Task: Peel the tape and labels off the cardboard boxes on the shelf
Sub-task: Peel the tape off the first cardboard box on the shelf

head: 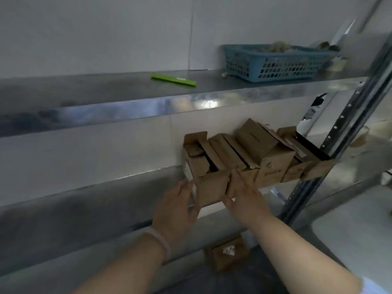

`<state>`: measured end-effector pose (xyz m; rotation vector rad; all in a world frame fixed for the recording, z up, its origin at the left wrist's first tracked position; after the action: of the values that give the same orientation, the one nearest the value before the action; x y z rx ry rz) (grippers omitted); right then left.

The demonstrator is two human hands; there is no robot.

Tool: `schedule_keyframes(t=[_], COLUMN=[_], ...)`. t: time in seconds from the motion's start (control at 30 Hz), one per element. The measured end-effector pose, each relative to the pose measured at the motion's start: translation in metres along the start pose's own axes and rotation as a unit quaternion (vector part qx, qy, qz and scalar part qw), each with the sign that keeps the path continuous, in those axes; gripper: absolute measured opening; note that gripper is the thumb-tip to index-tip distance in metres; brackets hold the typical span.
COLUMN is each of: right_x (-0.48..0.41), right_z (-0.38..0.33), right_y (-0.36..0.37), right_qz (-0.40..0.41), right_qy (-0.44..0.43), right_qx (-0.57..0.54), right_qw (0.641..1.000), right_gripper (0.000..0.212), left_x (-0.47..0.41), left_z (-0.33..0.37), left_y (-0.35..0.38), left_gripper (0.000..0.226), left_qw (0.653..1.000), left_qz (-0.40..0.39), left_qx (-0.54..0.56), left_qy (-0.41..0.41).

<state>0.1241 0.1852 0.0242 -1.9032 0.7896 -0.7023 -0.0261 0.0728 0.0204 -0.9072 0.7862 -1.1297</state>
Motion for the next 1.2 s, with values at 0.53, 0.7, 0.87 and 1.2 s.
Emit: schedule_keyframes(t=[0.53, 0.7, 0.87, 1.2], right_x=[-0.054, -0.080, -0.080, -0.071], right_z=[-0.011, -0.012, -0.038, -0.080], right_y=[0.005, 0.026, 0.046, 0.060], right_qz=[0.106, -0.004, -0.151, -0.089], right_qy=[-0.026, 0.049, 0.025, -0.110], right_qx=[-0.271, -0.380, -0.475, -0.251], right_qw=[0.957, 0.924, 0.867, 0.958], right_gripper=[0.029, 0.049, 0.014, 0.050], left_x=[-0.074, -0.074, -0.062, -0.062], left_z=[-0.058, -0.072, -0.081, -0.104], left_y=[0.001, 0.002, -0.011, -0.020], left_gripper=[0.064, 0.068, 0.053, 0.087], left_qw=[0.960, 0.944, 0.906, 0.890], left_qz=[0.015, 0.004, 0.028, -0.223], left_qx=[0.267, 0.303, 0.383, 0.338], left_qy=[-0.087, -0.128, -0.178, -0.210])
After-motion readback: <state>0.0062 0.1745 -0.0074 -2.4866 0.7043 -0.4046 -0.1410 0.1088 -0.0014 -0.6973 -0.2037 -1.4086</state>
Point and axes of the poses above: each hand's wrist, its own x-axis away from the middle knuckle, its own y-axis out of the palm, z = x × y, the point moved 8 cm from there along -x, towards the middle knuckle, and after that the axes turned 12 degrees about -z, right-handed, at the moved point
